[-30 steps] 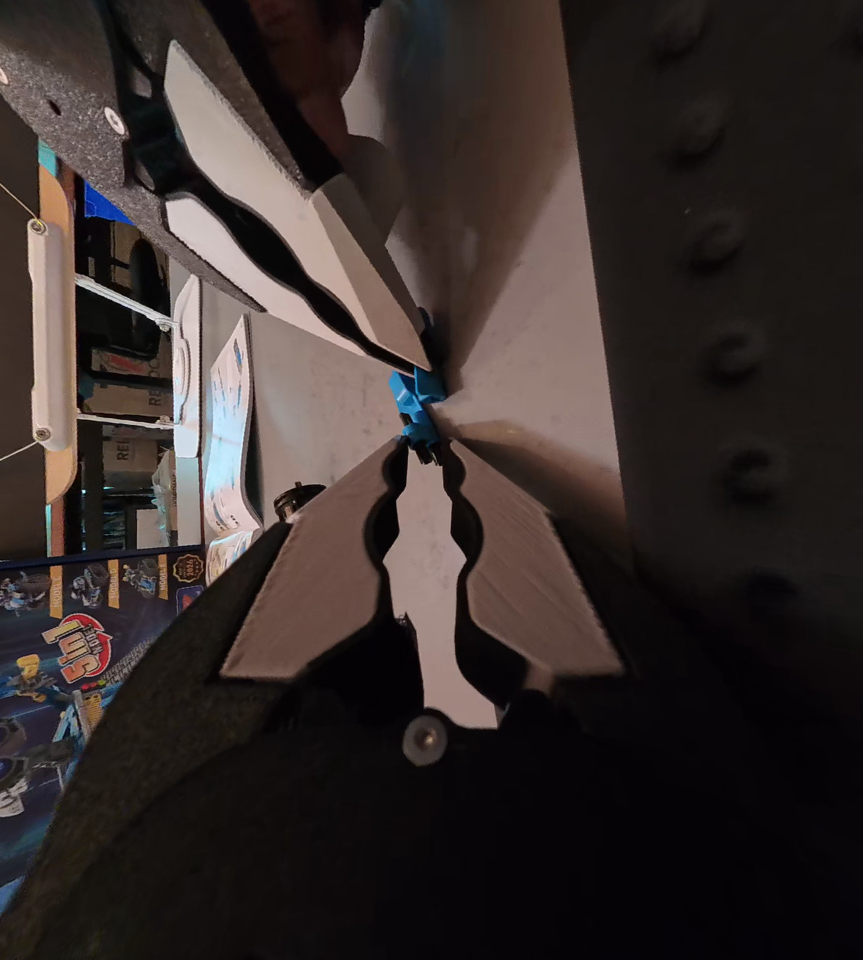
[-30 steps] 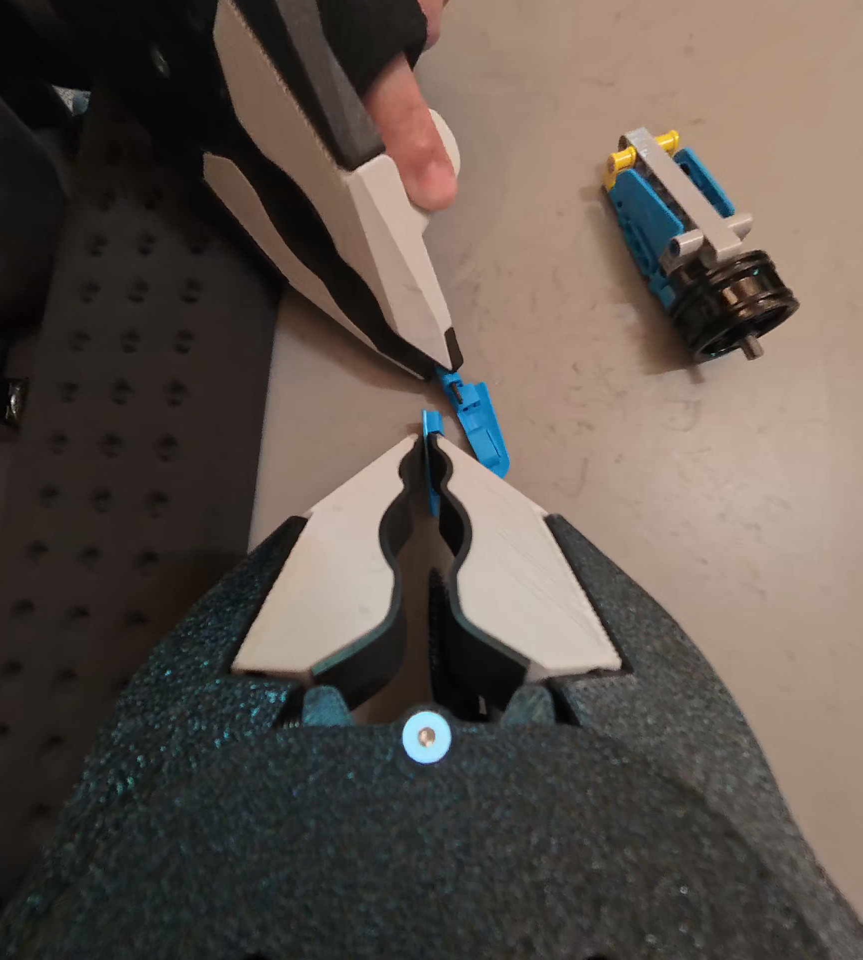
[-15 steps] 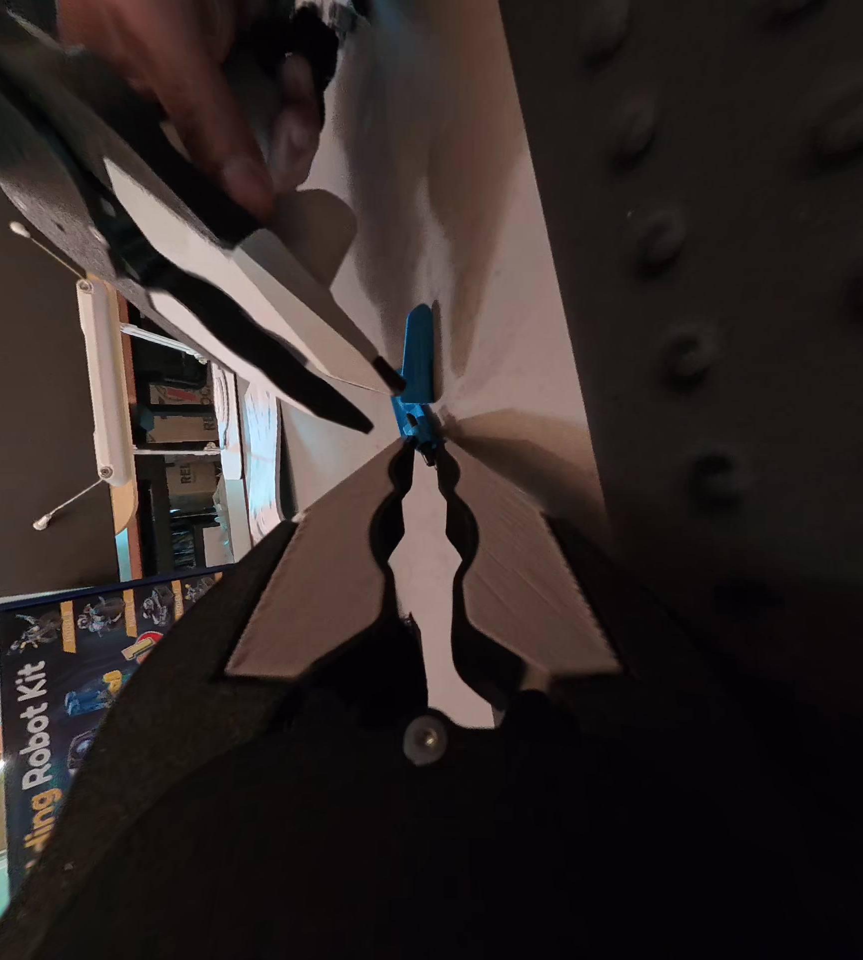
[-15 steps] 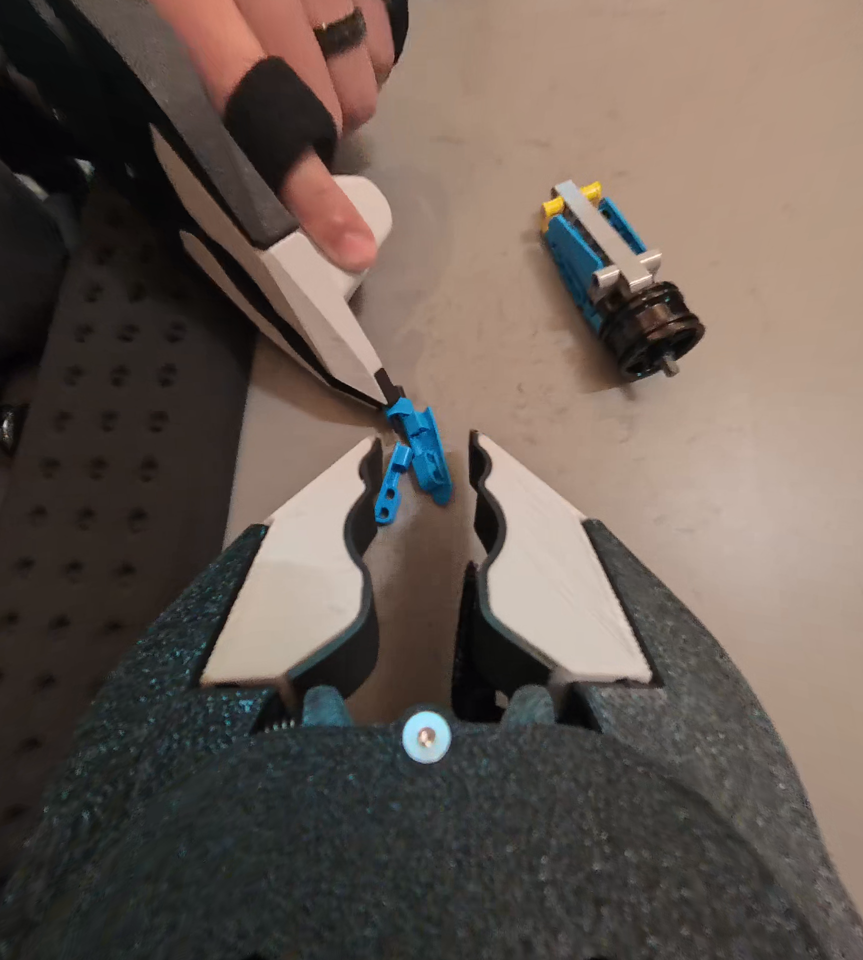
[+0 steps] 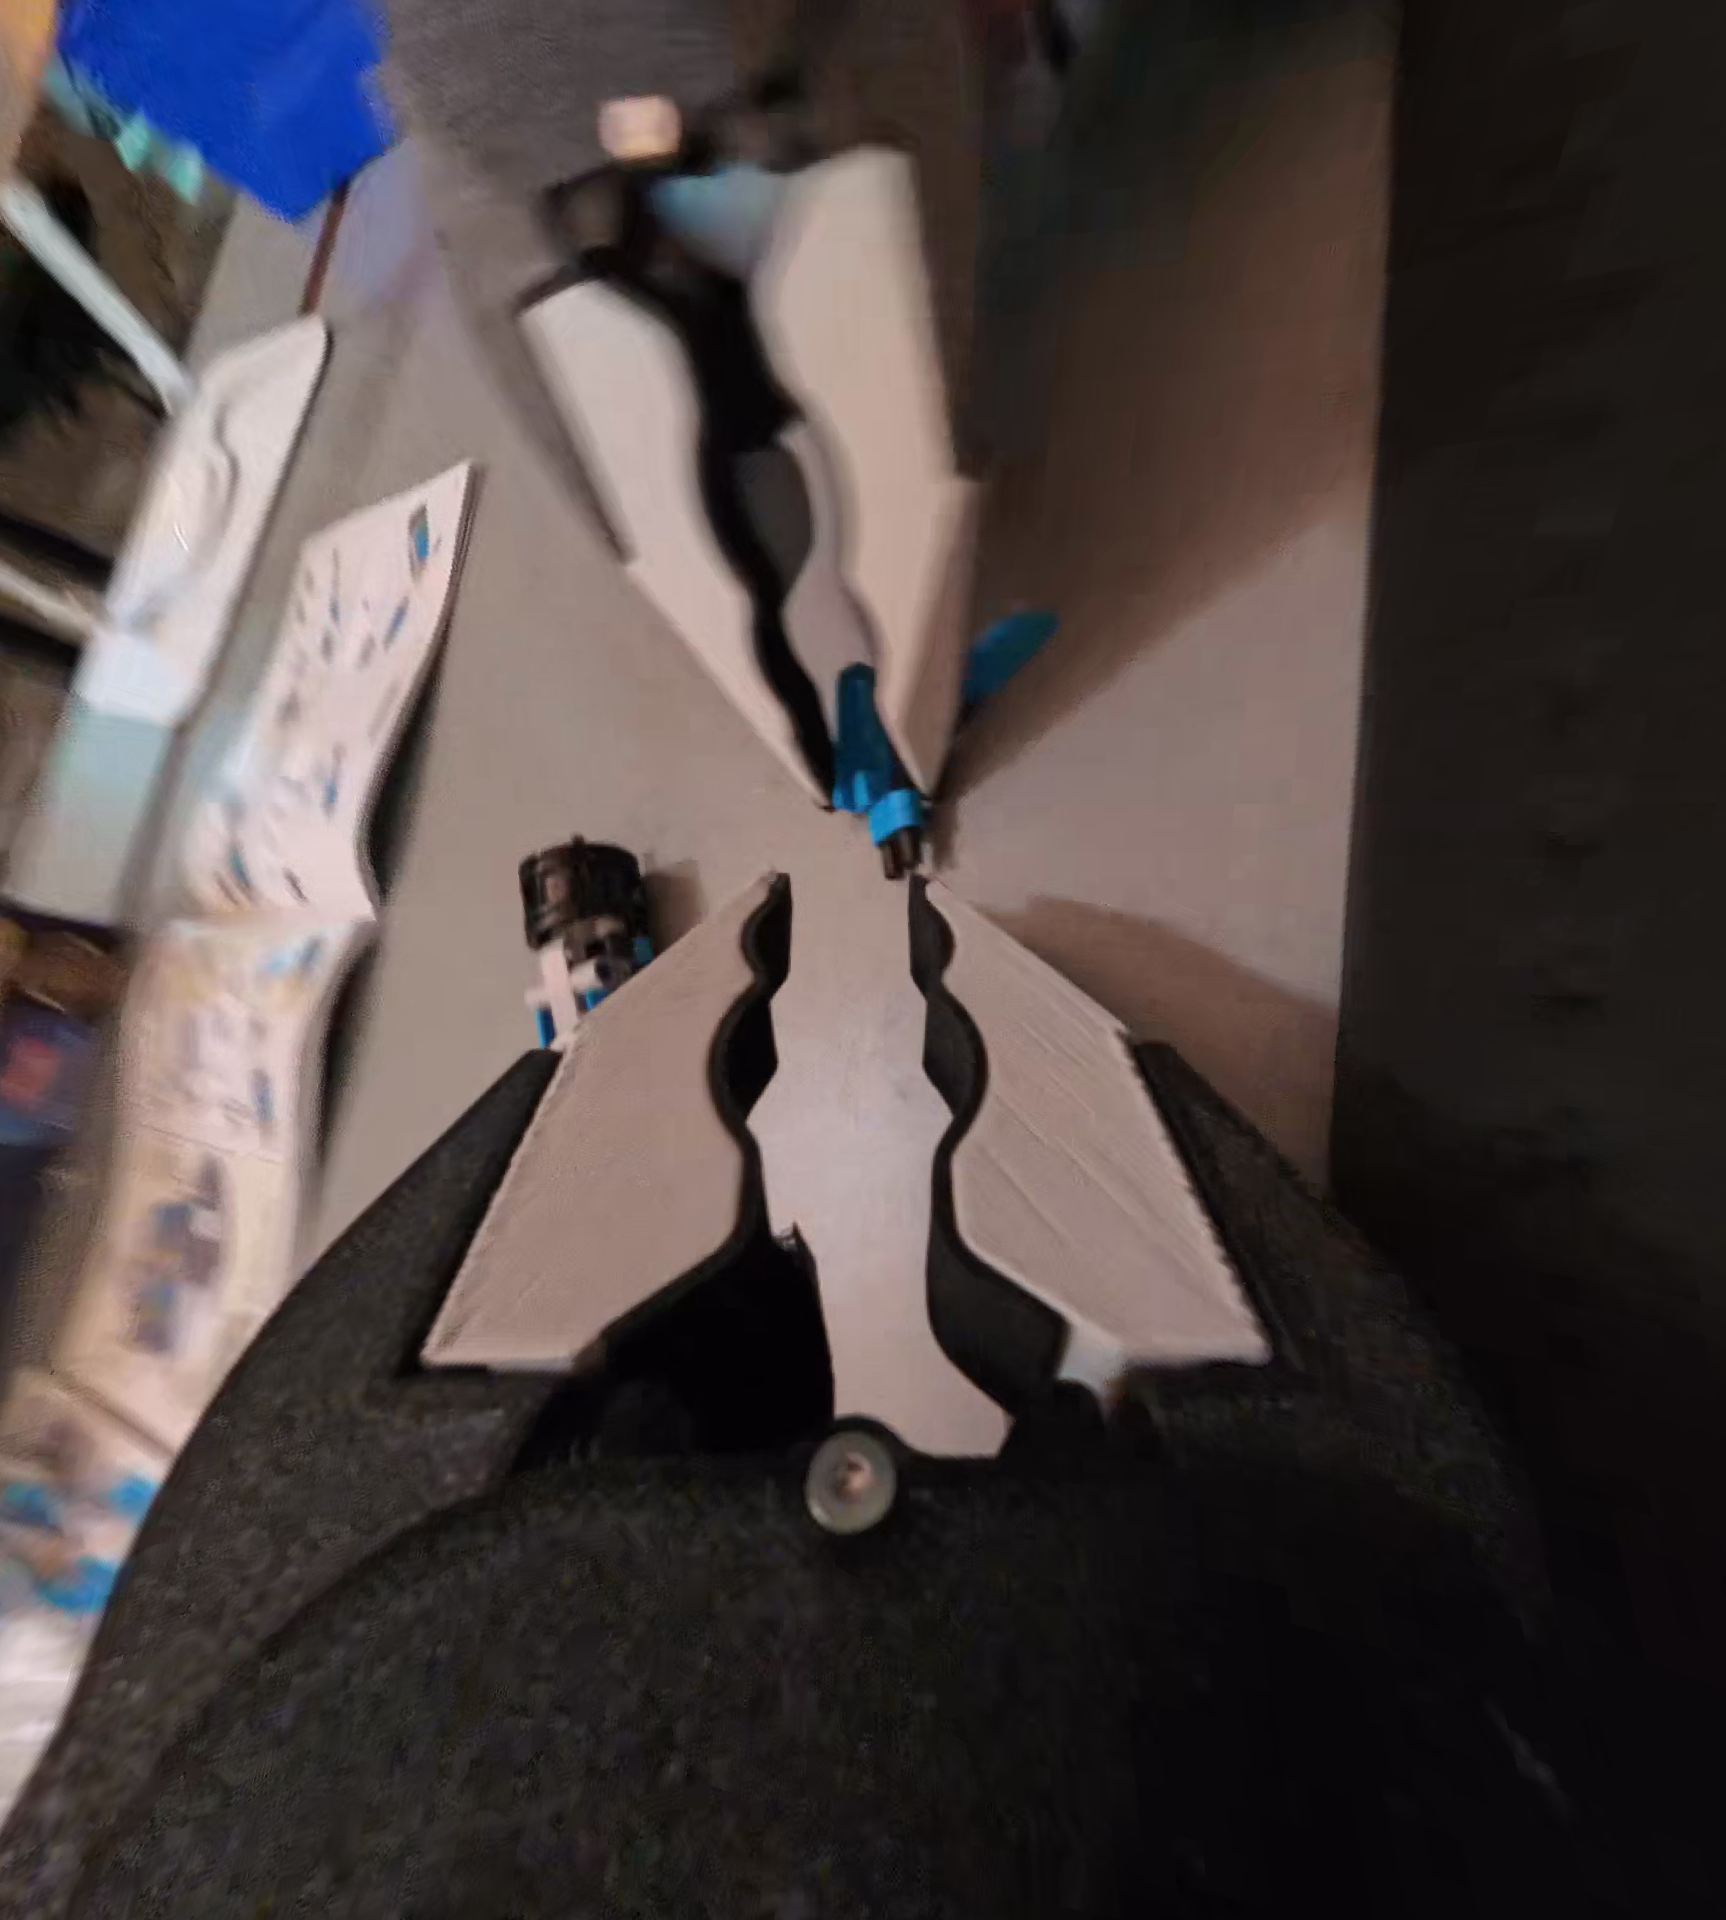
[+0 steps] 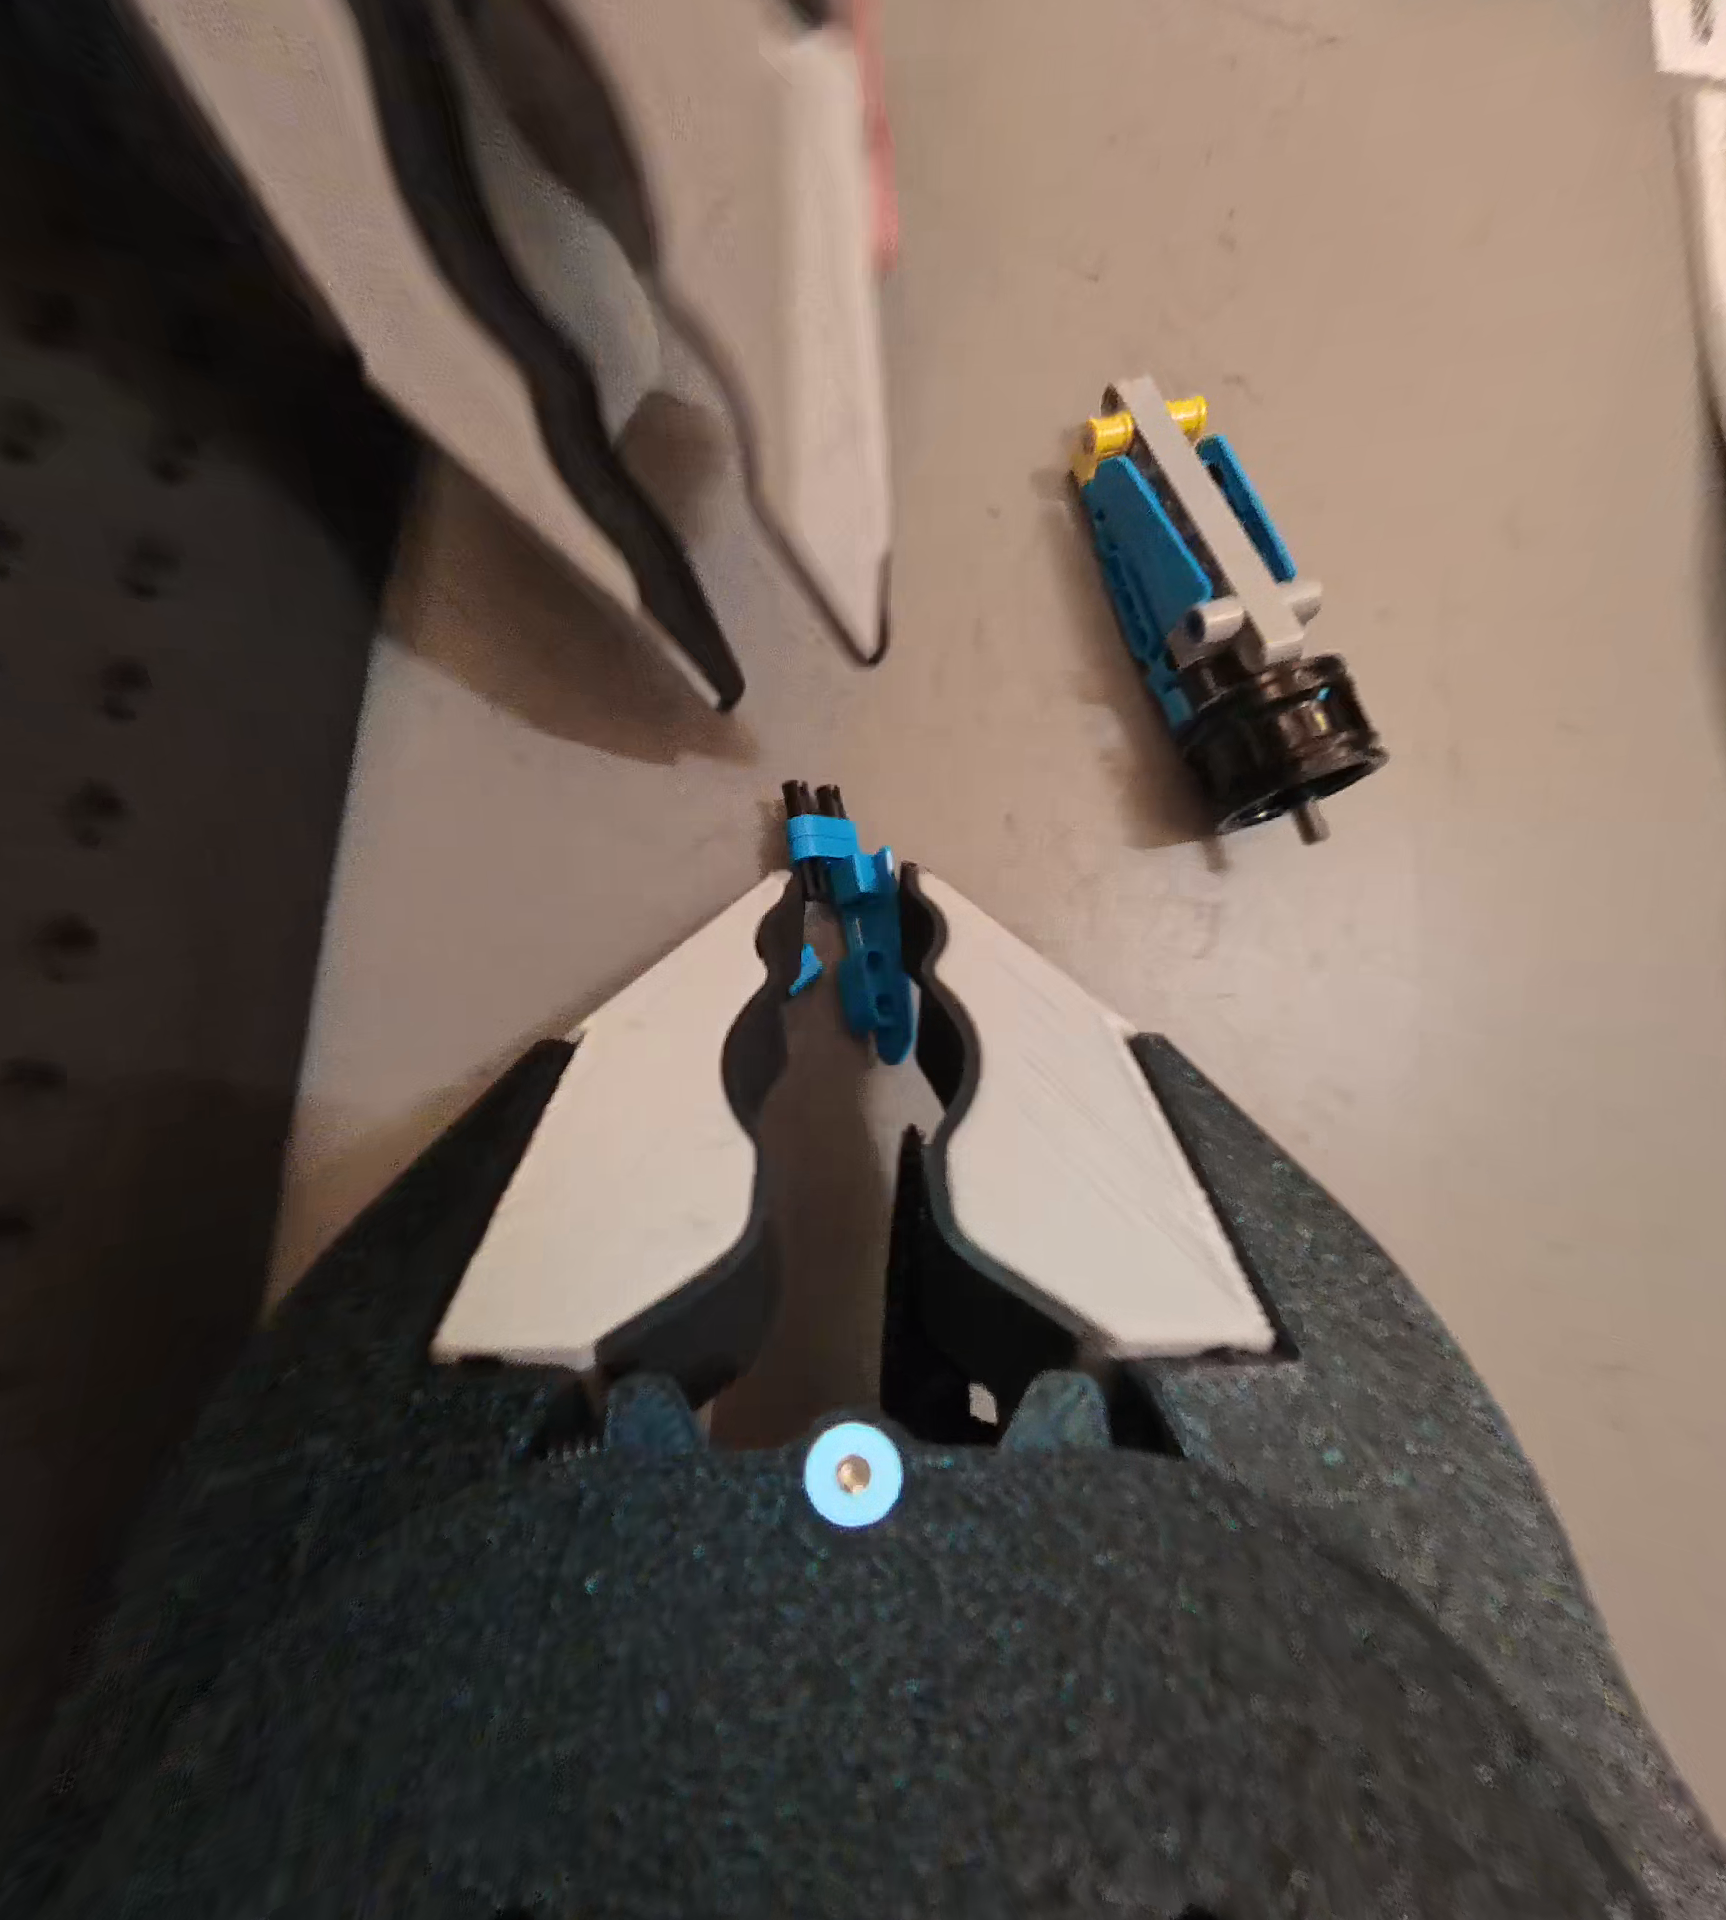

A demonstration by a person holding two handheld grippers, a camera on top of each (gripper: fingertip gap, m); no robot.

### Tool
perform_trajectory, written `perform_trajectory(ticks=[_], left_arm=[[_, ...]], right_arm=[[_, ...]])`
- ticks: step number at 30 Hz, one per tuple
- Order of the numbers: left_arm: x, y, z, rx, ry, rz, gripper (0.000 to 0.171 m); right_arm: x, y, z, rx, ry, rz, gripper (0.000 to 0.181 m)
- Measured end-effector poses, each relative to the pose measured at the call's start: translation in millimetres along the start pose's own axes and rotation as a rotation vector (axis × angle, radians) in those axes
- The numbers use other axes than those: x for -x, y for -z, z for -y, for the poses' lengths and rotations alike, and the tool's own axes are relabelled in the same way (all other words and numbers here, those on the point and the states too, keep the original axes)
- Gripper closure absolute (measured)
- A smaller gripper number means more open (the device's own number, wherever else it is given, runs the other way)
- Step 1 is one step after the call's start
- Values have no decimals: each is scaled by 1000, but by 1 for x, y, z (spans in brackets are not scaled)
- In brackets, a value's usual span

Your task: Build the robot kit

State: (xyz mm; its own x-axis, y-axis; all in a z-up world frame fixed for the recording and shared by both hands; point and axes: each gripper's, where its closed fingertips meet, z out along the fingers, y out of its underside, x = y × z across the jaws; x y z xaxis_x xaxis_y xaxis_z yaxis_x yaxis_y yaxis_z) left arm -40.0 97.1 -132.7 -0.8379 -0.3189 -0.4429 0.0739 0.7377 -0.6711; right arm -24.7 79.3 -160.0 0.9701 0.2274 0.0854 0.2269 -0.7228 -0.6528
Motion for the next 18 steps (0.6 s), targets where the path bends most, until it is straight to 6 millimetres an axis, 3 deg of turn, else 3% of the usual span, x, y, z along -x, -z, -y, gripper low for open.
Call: perform_trajectory(ticks=[3,6,13,18], left_arm=[[15,2,2,-85,385,-122,153],[8,-1,8,-149,555,-283,150],[-22,-14,-4,-15,457,-373,149],[-23,-20,-8,24,401,-335,157]], right_arm=[[0,-1,3,15,100,-65,164],[-1,-1,5,12,174,-120,164],[9,-5,12,-49,271,-149,164],[11,-5,14,-72,263,-144,163]])
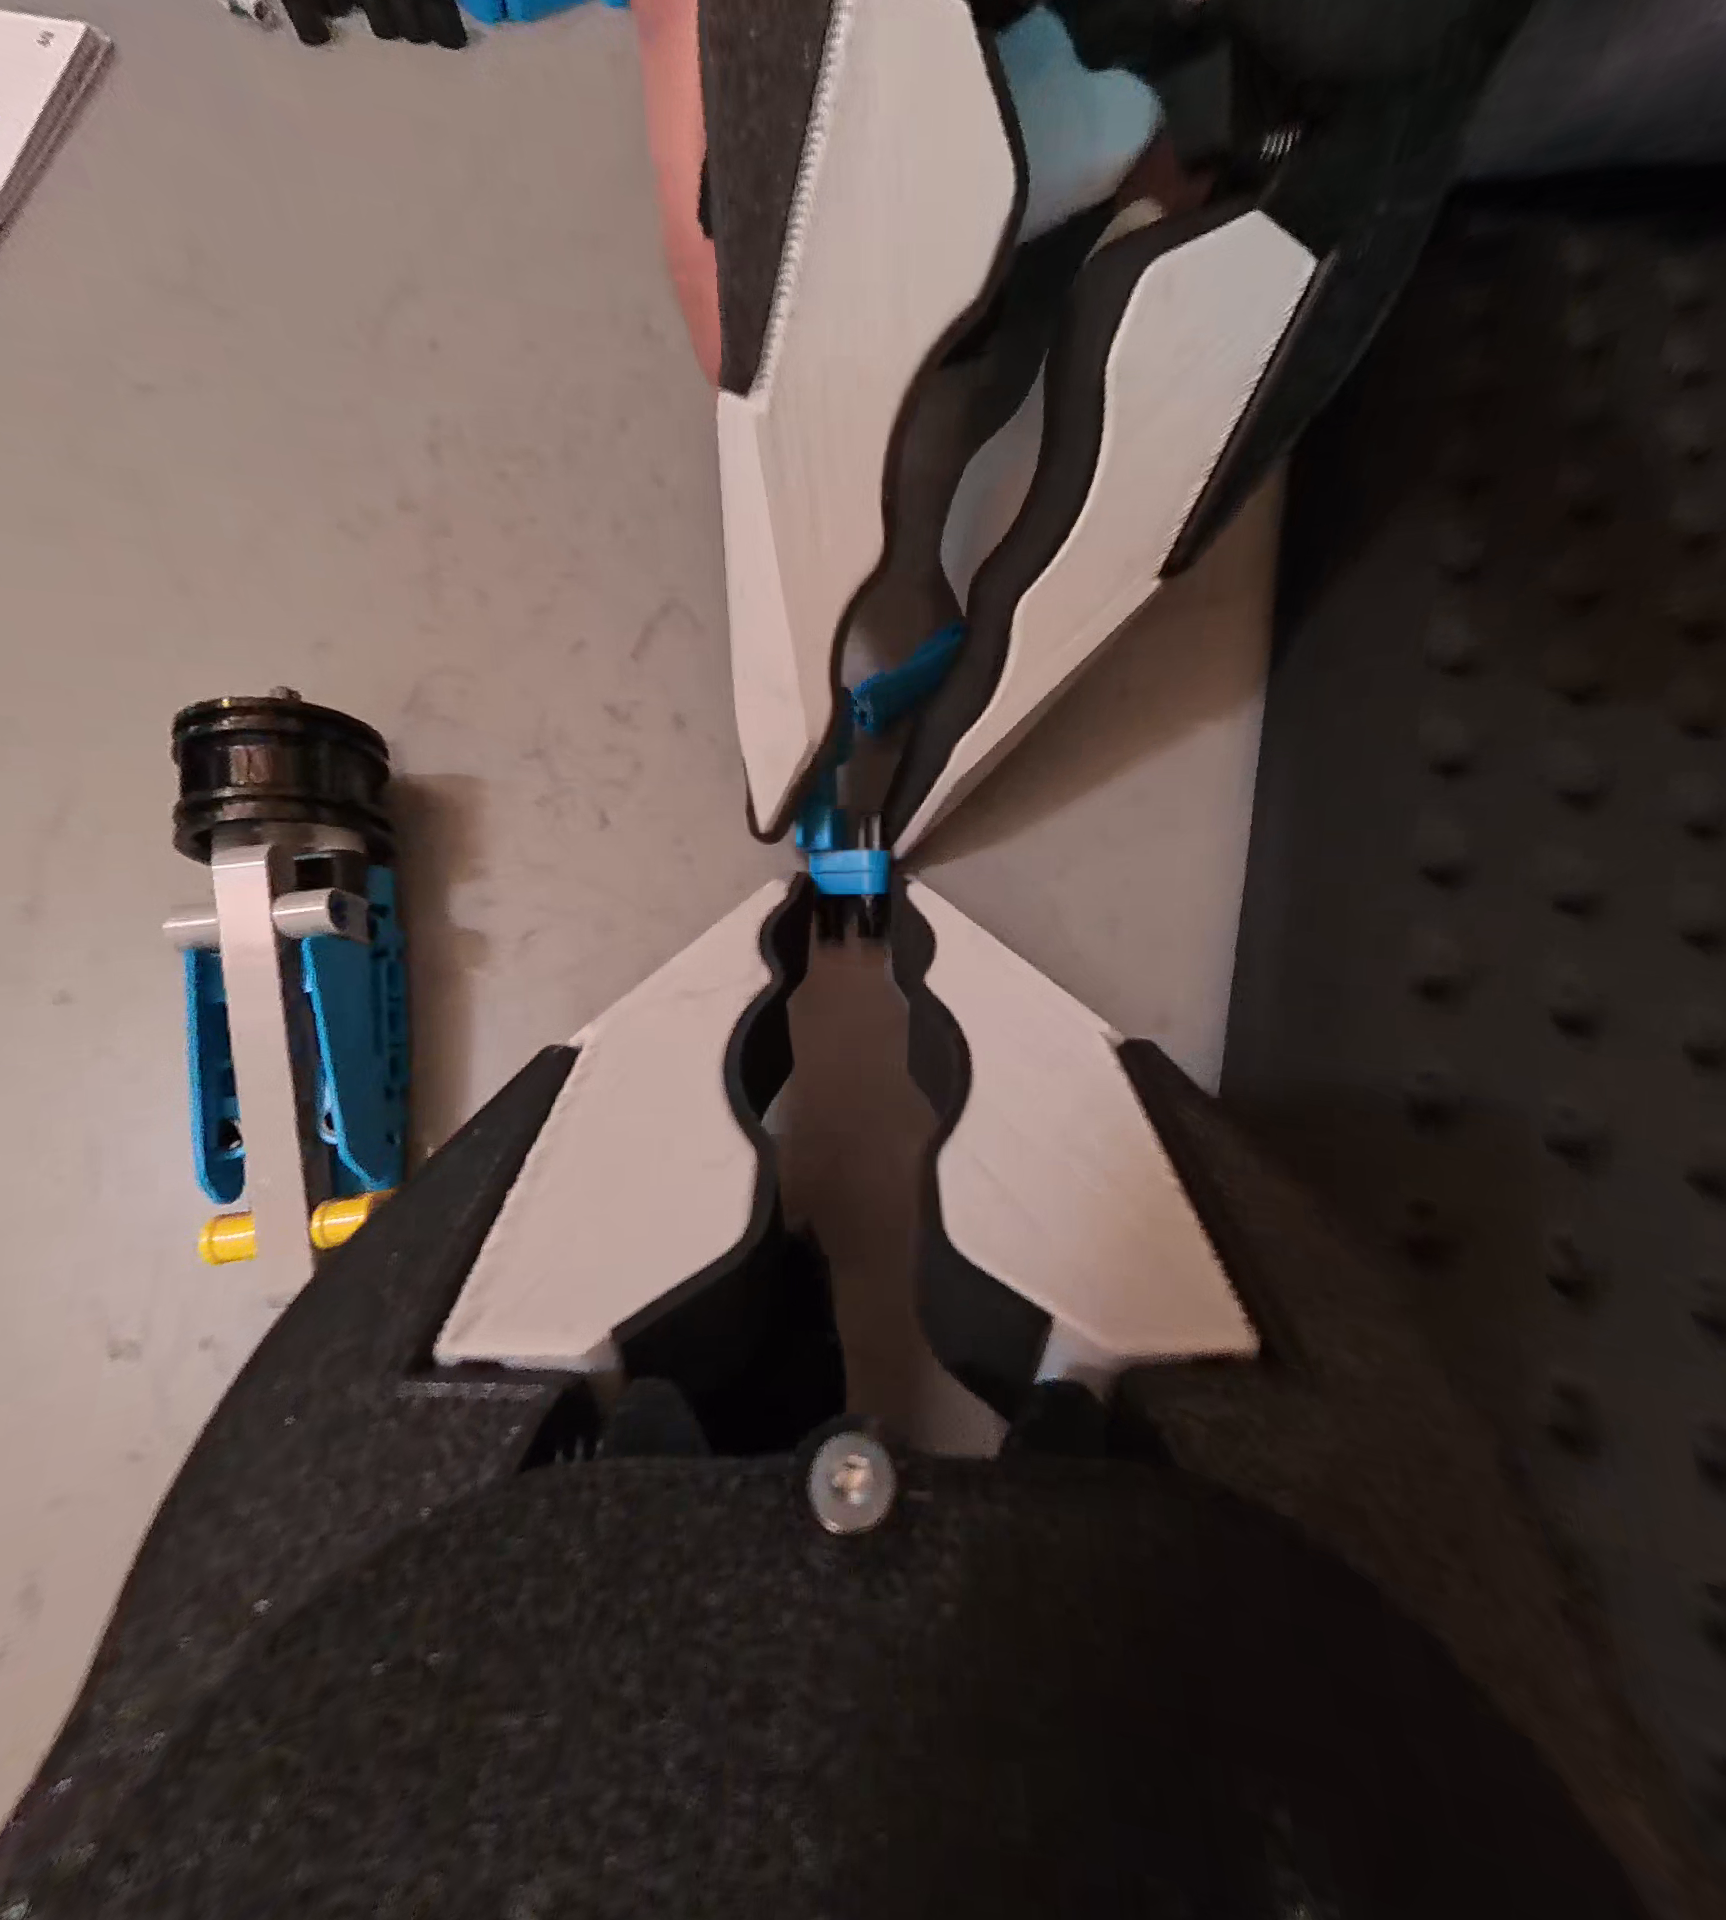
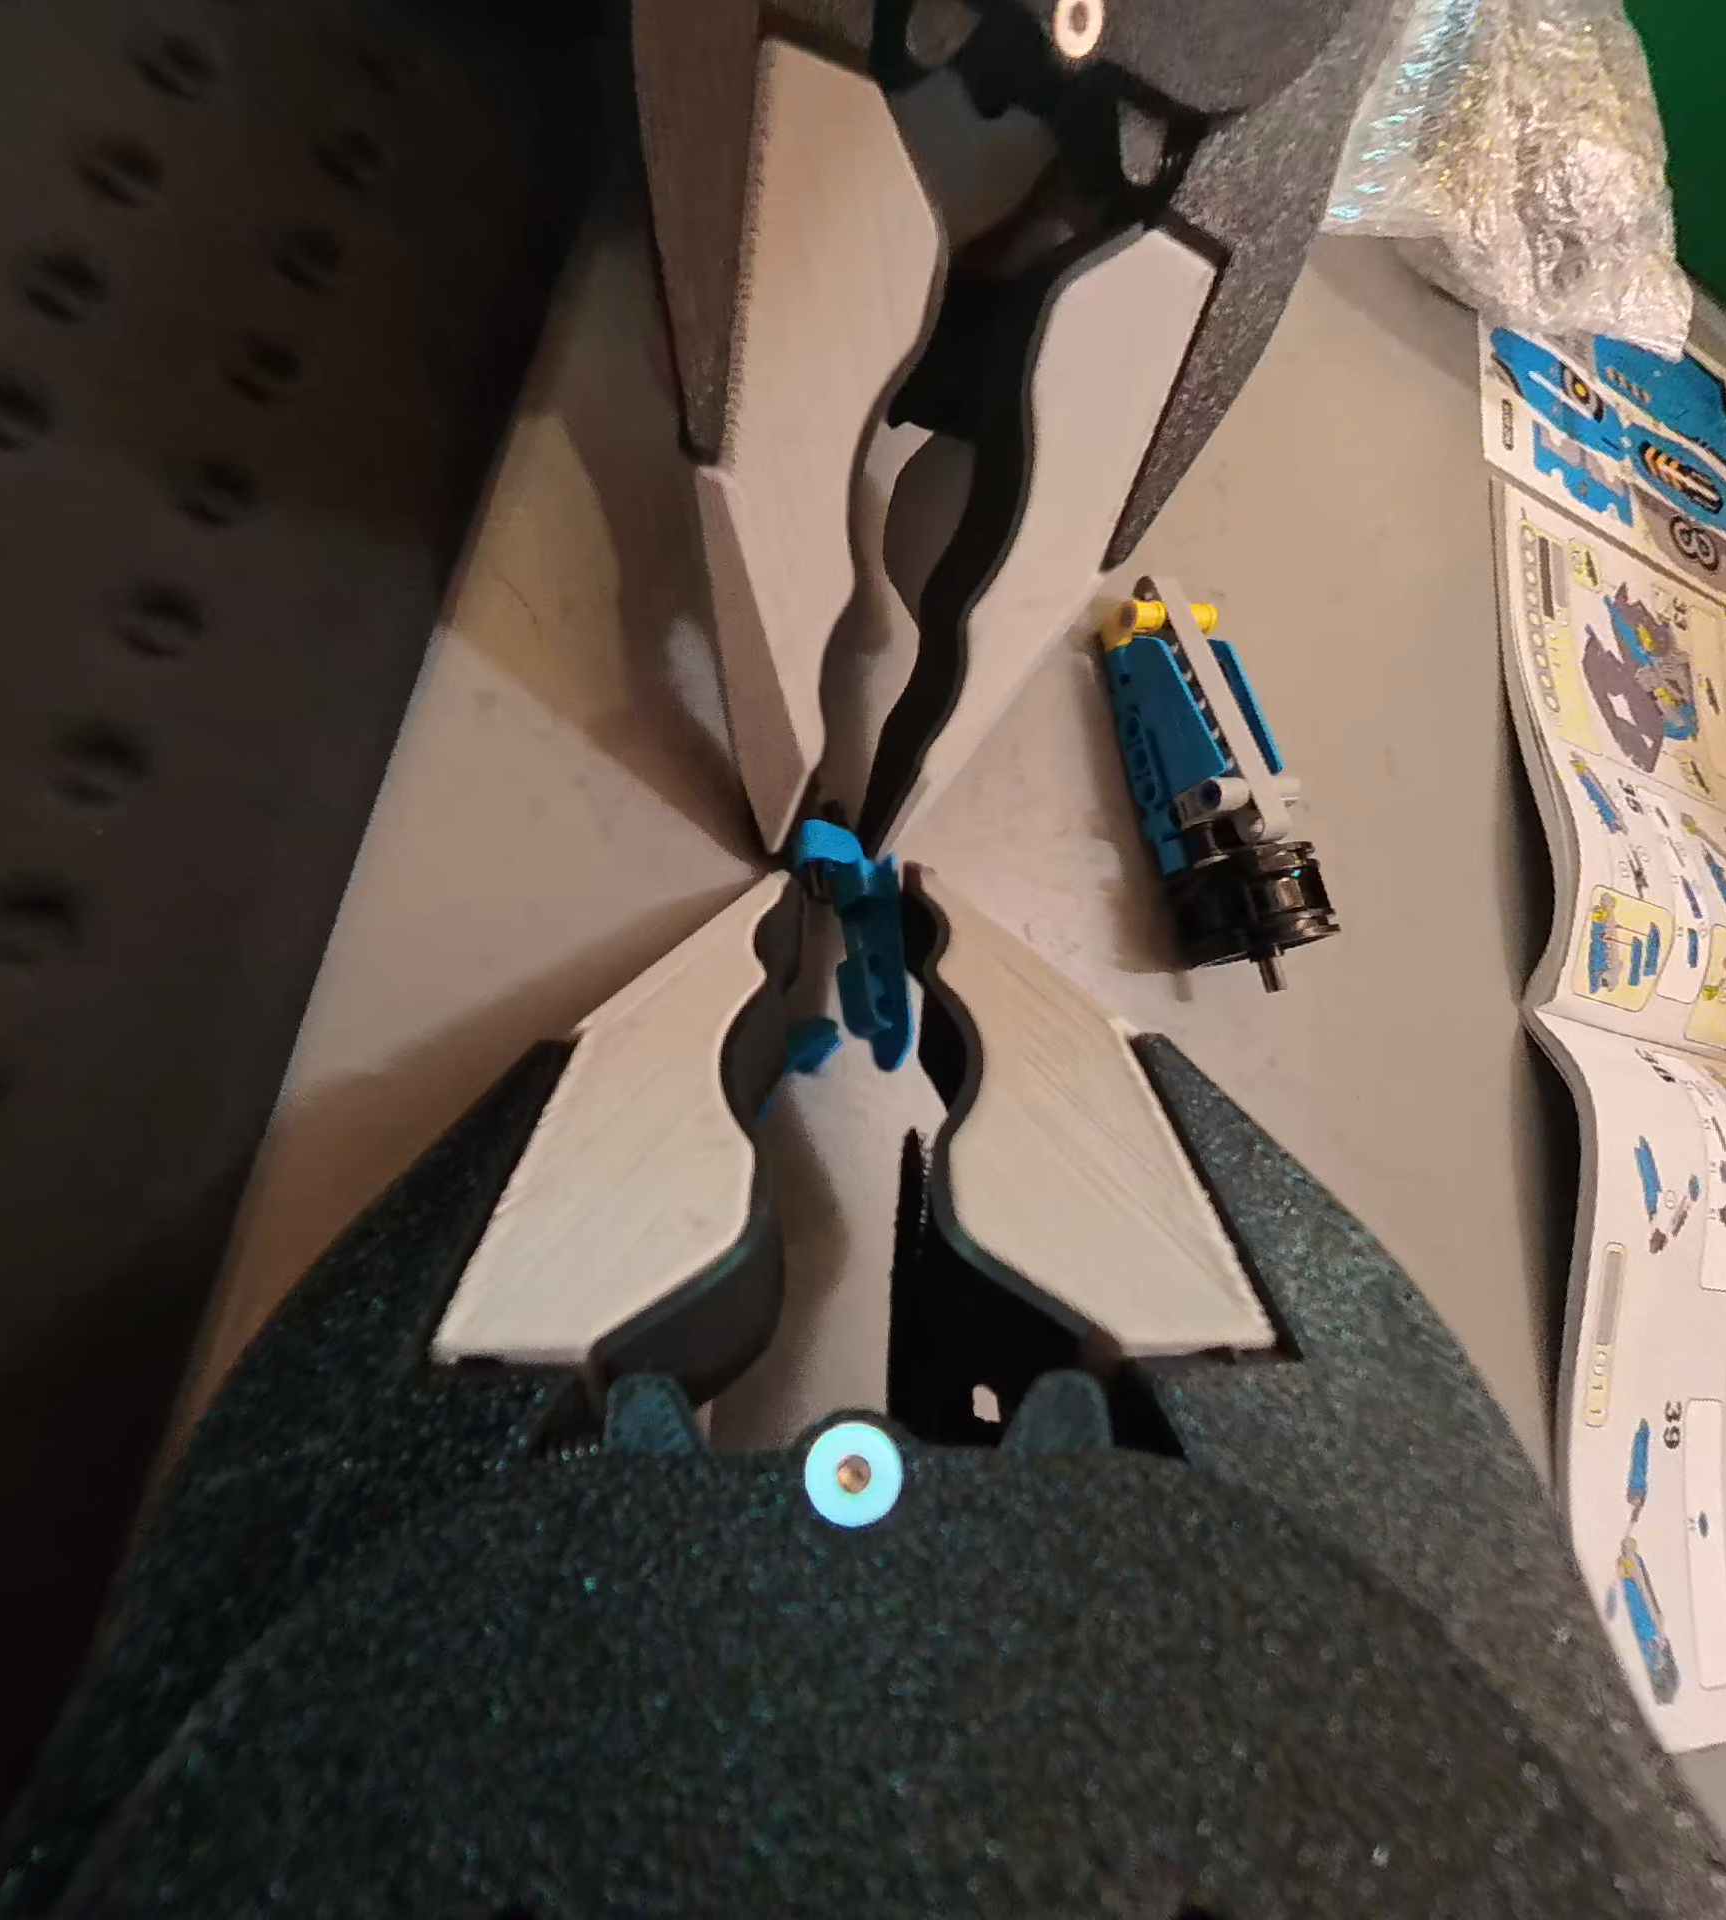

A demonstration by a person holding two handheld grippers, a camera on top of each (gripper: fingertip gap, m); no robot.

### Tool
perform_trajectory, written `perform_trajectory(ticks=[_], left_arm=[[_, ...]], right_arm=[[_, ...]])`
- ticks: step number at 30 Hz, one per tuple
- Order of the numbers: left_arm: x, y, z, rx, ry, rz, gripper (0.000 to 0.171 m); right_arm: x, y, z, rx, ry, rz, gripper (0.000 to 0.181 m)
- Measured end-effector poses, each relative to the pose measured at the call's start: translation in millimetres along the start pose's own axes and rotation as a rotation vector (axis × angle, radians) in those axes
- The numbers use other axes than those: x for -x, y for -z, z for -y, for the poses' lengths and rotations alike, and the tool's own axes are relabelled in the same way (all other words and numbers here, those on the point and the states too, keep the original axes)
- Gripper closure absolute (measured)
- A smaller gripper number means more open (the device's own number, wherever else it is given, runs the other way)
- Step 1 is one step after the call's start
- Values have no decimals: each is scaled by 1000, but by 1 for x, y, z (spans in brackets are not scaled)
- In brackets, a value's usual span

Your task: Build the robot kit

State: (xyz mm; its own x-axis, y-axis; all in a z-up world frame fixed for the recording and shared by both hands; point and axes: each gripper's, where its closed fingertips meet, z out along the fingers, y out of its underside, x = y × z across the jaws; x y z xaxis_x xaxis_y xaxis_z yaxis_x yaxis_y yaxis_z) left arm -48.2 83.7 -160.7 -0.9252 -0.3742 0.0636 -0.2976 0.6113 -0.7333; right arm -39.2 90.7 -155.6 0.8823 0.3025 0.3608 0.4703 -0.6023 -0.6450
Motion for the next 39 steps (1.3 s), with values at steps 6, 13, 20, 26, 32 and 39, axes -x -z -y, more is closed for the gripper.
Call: perform_trajectory(ticks=[6,13,20,26,32,39], left_arm=[[1,1,-1,9,-44,42,157],[1,5,-4,21,-63,65,157],[2,6,-6,19,-22,49,154],[3,6,-5,9,-15,25,154],[3,5,-4,2,-6,5,157],[3,4,-4,3,-33,-7,157]], right_arm=[[-11,17,3,-14,-135,-72,153],[10,33,-18,31,-486,101,162],[14,25,-25,76,-473,110,180],[16,24,-22,71,-432,137,181],[17,19,-16,37,-415,173,180],[15,20,-15,36,-397,150,178]])
